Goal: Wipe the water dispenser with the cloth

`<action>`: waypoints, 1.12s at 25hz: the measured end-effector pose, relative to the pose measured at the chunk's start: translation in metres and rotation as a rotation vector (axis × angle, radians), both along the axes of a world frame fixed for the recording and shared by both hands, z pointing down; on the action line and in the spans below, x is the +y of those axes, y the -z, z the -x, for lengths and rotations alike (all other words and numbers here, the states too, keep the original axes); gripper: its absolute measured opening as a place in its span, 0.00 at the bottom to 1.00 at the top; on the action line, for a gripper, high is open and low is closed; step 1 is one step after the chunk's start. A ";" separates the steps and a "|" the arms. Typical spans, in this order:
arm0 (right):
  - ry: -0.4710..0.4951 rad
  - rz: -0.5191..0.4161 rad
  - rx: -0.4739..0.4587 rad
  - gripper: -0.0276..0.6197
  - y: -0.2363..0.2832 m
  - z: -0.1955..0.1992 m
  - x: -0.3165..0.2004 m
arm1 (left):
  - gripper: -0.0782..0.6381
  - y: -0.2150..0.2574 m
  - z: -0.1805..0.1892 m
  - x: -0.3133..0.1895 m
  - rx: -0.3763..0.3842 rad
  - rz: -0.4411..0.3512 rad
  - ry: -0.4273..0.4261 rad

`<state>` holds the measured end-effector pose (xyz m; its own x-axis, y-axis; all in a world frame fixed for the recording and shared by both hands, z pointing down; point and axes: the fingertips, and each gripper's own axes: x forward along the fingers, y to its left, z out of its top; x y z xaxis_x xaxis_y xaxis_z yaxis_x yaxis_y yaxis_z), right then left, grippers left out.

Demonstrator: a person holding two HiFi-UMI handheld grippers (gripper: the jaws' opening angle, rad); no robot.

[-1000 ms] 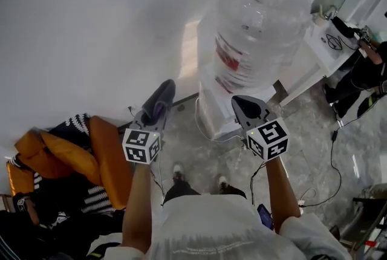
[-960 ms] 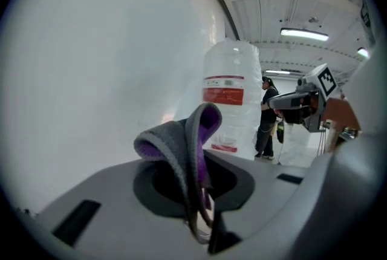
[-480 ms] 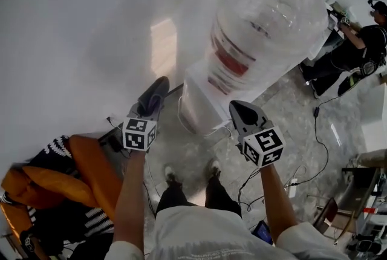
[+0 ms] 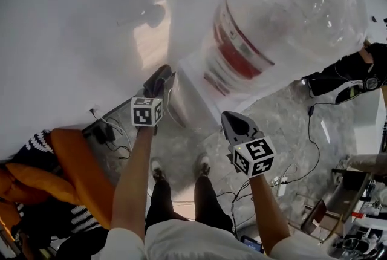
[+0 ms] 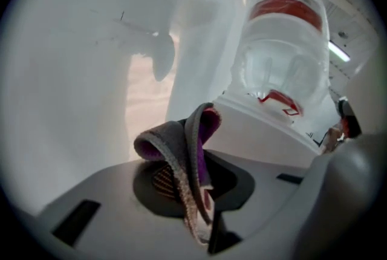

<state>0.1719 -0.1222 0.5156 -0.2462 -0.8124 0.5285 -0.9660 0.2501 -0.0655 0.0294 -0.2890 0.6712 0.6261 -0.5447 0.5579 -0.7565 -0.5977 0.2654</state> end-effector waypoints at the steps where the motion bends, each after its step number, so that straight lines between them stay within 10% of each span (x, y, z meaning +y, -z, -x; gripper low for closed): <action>1: -0.006 0.010 -0.009 0.07 -0.006 -0.002 0.000 | 0.19 -0.008 -0.006 -0.004 0.025 0.025 0.021; 14: -0.015 0.064 -0.027 0.07 -0.034 -0.023 0.003 | 0.20 -0.007 -0.078 0.004 0.258 -0.015 -0.075; 28: 0.047 0.131 0.024 0.07 -0.054 -0.006 0.012 | 0.20 -0.013 -0.124 0.135 0.316 -0.006 -0.491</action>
<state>0.1775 -0.1107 0.5700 -0.2687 -0.7238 0.6355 -0.9550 0.2864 -0.0776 0.1536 -0.1544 0.6841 0.9415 -0.1516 0.3009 -0.2755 -0.8604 0.4288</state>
